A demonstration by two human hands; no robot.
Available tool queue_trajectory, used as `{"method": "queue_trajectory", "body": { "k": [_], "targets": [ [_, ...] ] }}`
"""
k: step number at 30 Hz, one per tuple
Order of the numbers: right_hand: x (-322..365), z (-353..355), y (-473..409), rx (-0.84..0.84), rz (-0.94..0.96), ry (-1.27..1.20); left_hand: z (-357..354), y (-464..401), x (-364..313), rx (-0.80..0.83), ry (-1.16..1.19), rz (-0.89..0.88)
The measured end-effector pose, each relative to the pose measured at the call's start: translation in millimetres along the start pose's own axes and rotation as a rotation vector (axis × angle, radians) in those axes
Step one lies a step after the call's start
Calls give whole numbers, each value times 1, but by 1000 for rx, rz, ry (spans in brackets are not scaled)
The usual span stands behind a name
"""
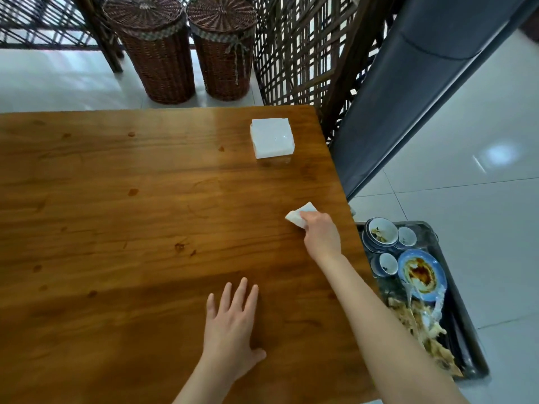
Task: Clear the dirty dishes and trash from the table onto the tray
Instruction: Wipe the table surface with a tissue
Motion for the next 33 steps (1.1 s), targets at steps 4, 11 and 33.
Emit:
{"method": "queue_trajectory", "body": {
  "k": [4, 11, 33],
  "targets": [
    [-1, -11, 9, 8, -21, 51, -6, -3, 0, -1, 25, -20],
    [11, -25, 63, 44, 59, 14, -7, -5, 2, -40, 23, -51],
    [-1, -33, 124, 48, 18, -93, -60, 75, 73, -369, 285, 331]
  ]
}}
Point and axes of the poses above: each hand's wrist, its own y-axis away from the middle knuckle, its own z-axis out of the back of the hand, x = y × z, the point moved 10 cm from there along -y, towards the middle knuckle, and after that the axes turned 8 degrees about x, right-handed, at the moved point
